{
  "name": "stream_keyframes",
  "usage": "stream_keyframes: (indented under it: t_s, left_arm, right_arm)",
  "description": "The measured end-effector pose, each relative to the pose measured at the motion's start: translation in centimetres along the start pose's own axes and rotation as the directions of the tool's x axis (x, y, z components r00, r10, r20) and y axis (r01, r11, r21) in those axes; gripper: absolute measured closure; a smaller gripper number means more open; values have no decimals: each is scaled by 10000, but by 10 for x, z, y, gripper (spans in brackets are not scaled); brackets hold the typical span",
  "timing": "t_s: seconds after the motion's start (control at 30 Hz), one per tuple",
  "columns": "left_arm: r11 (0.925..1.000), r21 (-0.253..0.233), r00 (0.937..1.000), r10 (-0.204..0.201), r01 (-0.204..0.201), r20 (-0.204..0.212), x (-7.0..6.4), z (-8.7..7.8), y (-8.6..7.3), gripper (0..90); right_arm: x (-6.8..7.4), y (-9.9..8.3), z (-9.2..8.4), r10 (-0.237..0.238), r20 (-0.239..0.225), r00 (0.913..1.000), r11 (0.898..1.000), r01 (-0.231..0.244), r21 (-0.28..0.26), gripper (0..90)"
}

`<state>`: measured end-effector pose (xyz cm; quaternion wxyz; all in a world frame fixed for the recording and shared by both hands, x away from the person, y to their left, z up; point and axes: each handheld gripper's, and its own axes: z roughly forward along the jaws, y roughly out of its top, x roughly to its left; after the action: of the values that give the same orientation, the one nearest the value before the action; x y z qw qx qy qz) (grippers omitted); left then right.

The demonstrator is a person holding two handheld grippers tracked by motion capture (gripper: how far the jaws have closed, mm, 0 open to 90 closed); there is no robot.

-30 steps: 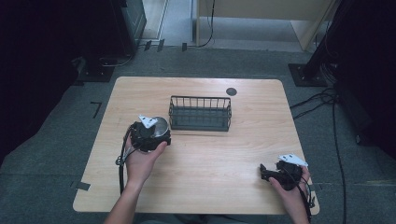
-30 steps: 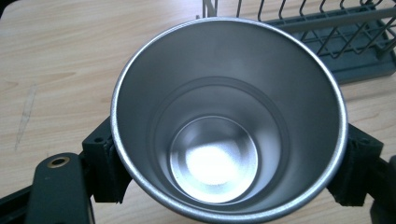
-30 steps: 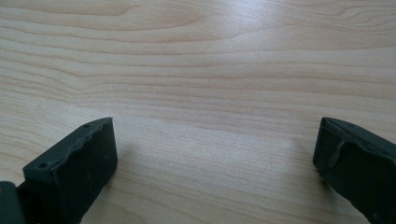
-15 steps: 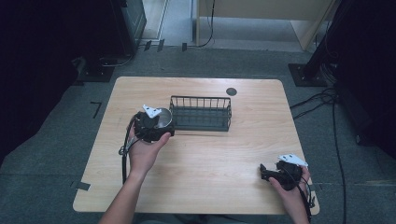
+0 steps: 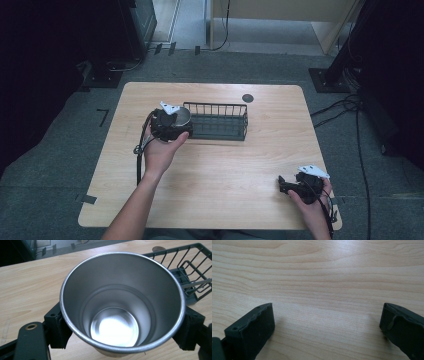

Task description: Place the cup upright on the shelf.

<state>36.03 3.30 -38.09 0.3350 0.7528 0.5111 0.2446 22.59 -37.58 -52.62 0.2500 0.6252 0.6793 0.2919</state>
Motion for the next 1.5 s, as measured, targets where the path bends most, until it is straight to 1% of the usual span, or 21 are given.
stream_keyframes:
  t_s: [0.3, 0.5, 0.67, 0.87, 1.13, 1.3, 1.5]
  left_arm:
    - [9997, -30, 9997, 239, -239, 58, -6, 8, 13, 192]
    - [9997, -181, 9996, 190, -186, 215, -9, 7, 20, 192]
    - [9996, -175, 9996, 224, -221, 147, -9, 9, 25, 192]
    - [9995, -197, 9996, 261, -259, 118, -9, 14, 34, 192]
    - [9993, -236, 9995, 296, -294, 86, -13, 25, 46, 193]
    - [9990, -293, 9994, 345, -344, 34, -13, 34, 53, 192]
    - [9990, -362, 9996, 272, -270, 50, -13, 46, 55, 193]
  right_arm:
    - [0, 0, 0, 4, -1, 10000, 10000, -4, -8, 0]
    - [0, 0, 0, 4, 4, 10000, 10000, -4, -1, 0]
    - [0, 0, 0, 3, 5, 10000, 10000, -3, -1, 0]
    - [0, 0, 0, 3, 4, 10000, 10000, -3, 2, 0]
    - [0, 0, 0, 1, 1, 10000, 10000, -1, -6, 0]
    - [0, 0, 0, 4, 2, 10000, 10000, -4, -6, 0]
    - [0, 0, 0, 4, 1, 10000, 10000, -4, -4, 0]
